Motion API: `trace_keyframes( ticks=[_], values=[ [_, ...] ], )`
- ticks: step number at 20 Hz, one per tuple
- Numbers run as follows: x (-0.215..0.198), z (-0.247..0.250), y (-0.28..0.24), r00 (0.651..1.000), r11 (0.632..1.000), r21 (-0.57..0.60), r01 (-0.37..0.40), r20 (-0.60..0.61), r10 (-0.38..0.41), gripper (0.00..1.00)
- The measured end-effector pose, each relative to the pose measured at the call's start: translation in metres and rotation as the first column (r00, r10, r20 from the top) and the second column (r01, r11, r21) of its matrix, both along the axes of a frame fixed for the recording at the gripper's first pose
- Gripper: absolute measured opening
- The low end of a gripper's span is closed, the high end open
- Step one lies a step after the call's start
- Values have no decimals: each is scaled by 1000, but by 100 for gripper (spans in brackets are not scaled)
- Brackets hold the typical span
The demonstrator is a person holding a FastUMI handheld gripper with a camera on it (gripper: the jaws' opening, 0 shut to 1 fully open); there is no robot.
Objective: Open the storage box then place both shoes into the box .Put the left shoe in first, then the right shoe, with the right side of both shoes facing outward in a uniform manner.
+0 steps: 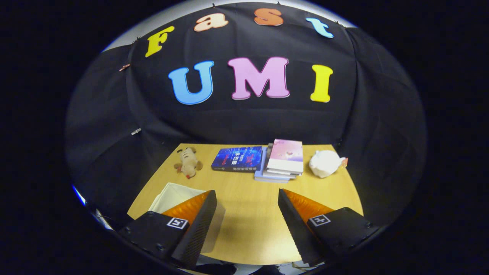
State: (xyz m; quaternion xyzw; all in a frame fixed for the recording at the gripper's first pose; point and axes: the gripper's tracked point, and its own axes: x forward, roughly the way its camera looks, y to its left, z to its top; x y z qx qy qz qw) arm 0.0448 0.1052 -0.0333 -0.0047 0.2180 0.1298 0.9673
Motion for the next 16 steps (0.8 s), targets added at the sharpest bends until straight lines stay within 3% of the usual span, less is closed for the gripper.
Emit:
trace_keyframes(
  ticks=[3,8,10,16],
  values=[
    [13,49,-51,982,1000,-5,5,188,-4,98],
    [20,113,-110,897,999,-32,-24,440,35,98],
    [23,122,-121,876,999,-37,-27,480,42,98],
    [19,110,-112,892,999,20,-50,451,35,97]
  ],
)
